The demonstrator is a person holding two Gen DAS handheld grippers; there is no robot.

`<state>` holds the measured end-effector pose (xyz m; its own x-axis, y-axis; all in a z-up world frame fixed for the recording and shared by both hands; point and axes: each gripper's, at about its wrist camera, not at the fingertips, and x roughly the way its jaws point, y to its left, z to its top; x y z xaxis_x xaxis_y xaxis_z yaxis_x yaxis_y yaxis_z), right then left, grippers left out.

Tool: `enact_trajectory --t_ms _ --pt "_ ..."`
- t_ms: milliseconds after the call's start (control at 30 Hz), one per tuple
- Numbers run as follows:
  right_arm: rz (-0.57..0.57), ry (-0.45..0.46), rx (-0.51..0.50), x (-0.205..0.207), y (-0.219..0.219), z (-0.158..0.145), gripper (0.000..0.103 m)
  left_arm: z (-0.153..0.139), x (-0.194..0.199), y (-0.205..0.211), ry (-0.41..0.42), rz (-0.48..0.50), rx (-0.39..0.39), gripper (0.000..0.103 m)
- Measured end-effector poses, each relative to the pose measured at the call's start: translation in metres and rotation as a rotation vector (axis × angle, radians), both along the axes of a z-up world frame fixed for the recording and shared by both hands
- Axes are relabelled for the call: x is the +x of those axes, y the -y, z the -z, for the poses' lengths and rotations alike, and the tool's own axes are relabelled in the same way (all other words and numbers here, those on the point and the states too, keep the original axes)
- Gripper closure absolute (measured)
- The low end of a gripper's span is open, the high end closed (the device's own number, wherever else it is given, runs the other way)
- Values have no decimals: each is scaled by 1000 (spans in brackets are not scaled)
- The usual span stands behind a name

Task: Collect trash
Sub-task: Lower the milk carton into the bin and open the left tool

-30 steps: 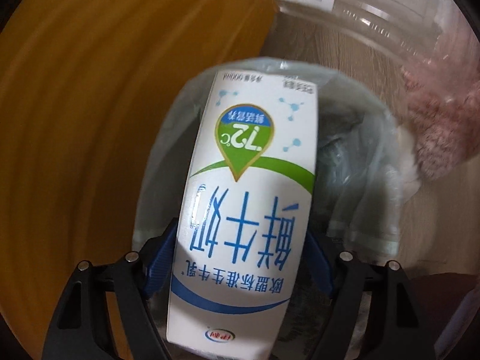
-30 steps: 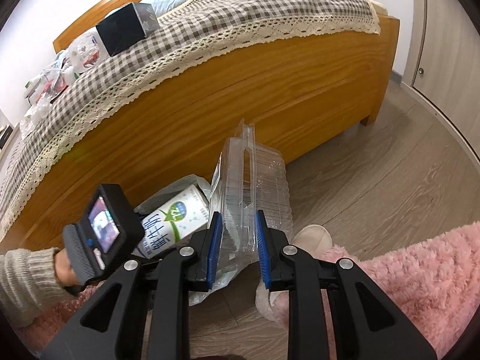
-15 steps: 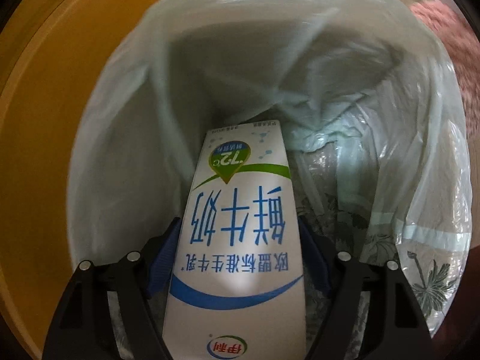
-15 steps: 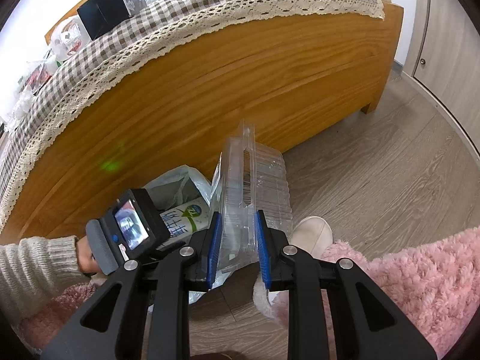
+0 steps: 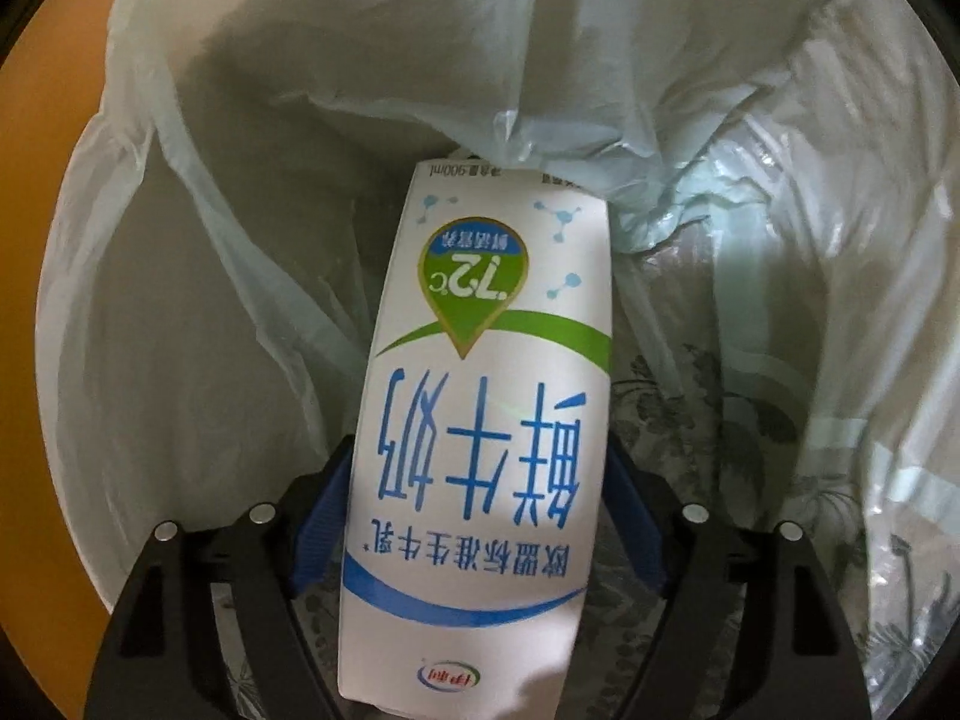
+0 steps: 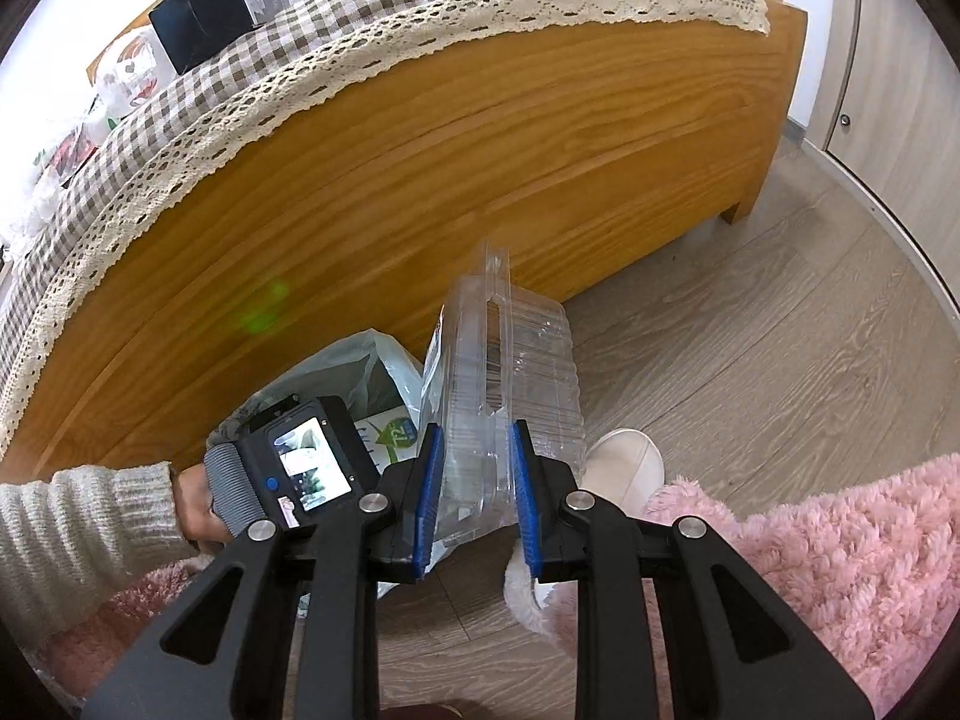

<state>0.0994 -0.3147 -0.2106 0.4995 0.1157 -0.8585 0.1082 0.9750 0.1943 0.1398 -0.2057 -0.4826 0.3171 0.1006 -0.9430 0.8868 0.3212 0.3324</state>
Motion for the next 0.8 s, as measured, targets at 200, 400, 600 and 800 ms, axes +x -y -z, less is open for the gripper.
enact_trajectory --t_ms 200,400,600,800 --pt "-7 23 7 -4 -5 -7 80 -43 6 -11 -27 -96 -83 17" --pt "-31 53 9 -10 -10 -15 80 -92 -4 -28 -11 -175 -155 17" --pt "-68 88 9 -20 -19 -30 80 -153 -20 -55 -13 -282 -233 17" --pt "-129 77 38 -21 -36 -38 80 -190 -35 -81 40 -423 -273 12"
